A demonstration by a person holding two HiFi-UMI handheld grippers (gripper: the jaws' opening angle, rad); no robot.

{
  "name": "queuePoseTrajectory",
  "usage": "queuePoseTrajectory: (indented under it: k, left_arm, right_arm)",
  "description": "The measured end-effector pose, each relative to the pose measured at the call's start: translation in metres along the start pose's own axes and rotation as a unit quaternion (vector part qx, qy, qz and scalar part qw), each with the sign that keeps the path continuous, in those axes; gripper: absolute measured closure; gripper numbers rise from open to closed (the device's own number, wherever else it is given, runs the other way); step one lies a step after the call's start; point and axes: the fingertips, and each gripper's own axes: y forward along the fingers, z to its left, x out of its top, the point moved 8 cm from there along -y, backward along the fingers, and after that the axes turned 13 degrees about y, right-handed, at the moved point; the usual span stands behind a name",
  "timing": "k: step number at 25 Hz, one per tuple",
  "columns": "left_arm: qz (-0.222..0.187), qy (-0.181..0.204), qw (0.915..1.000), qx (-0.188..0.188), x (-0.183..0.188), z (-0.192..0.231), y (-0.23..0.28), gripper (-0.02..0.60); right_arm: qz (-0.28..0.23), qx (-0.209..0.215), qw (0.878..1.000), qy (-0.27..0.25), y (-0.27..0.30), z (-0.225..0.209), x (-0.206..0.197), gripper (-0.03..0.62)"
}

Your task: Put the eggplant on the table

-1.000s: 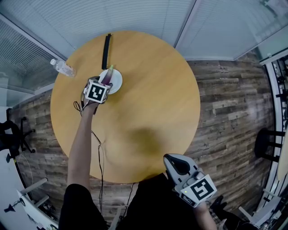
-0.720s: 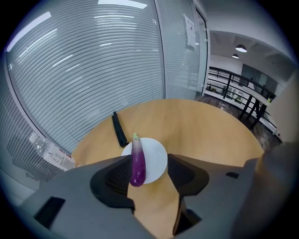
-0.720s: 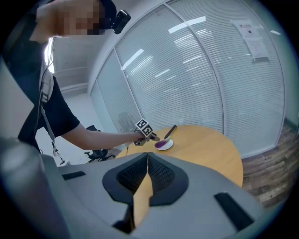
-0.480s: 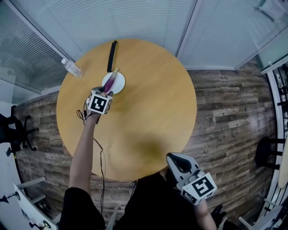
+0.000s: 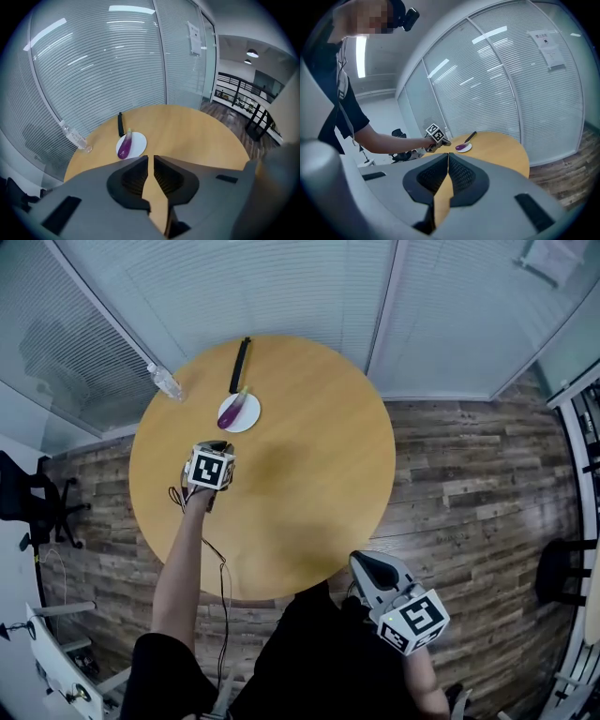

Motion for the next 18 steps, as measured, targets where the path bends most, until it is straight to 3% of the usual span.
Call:
queuePoseTrajectory:
  k: [3,7,14,16,18]
  left_arm:
    - [-0.012,-0.031,0.9994,0.001,-0.001,-0.025,-0.02,0.558]
    - [-0.022,-0.044,0.9987,0.009,-0.003,-0.061,-0.056,0.569]
    - [-0.057,-0.072,0.9955,-0.02,-0.01,-0.15,-0.116,0.571]
    - [-0.104,-0.095,0.9884,-0.057,-0.012,-0.185,-0.14,0.57]
    - [-0.176,-0.131,0.9704,-0.101,-0.011,-0.222,-0.168,0.571]
  right_arm:
    - [-0.006,0.014,1.0,-0.006,-0.02,-0.004,-0.005,0.577]
    - [-0.007,0.039,0.999,-0.015,-0.043,-0.006,-0.013,0.577]
    - [0.006,0.063,0.998,-0.007,-0.086,-0.026,-0.027,0.577]
    - [0.013,0.07,0.997,-0.007,-0.099,-0.032,-0.032,0.577]
    - [0.02,0.077,0.997,-0.009,-0.109,-0.037,-0.036,0.577]
